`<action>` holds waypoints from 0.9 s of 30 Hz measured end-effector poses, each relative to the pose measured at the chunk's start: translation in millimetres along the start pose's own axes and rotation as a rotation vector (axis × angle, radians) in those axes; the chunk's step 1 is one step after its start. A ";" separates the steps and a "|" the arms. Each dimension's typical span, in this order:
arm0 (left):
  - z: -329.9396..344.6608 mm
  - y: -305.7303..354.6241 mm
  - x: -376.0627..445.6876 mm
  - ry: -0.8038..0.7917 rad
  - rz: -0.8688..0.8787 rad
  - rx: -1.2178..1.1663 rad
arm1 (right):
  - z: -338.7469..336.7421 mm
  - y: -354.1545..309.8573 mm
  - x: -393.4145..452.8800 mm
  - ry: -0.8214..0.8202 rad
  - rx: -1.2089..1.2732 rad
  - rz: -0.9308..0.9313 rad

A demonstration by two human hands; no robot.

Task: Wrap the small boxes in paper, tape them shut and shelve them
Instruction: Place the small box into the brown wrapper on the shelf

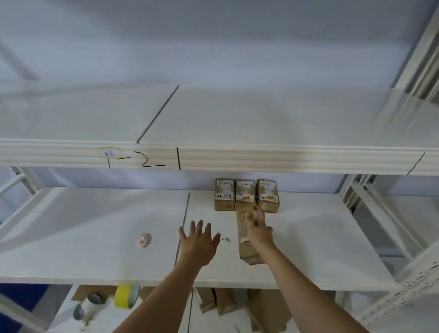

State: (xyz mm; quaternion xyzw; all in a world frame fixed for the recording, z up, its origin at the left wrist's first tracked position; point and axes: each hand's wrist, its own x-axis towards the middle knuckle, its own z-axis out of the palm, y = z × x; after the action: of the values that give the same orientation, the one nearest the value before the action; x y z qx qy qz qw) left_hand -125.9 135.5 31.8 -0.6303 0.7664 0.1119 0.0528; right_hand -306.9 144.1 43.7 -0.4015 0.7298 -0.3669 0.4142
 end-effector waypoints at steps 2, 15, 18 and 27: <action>0.1 6.3 2.5 0.004 -0.019 -0.011 | -4.6 2.1 6.3 -0.039 0.062 -0.014; -16.7 19.9 17.8 -0.454 -0.246 -1.222 | 6.9 14.5 19.3 -0.262 0.620 0.291; -17.9 14.7 17.2 -0.470 -0.248 -1.329 | 10.3 6.6 18.3 -0.243 0.539 0.307; 1.4 -13.4 24.7 -0.356 -0.276 -1.260 | 26.2 10.9 18.0 -0.413 0.095 0.242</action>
State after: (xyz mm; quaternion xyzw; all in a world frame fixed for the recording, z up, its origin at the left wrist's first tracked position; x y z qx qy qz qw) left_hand -117.8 109.8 23.6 -0.6049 0.4464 0.6327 -0.1859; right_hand -292.4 127.1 18.5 -0.3578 0.6543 -0.2586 0.6139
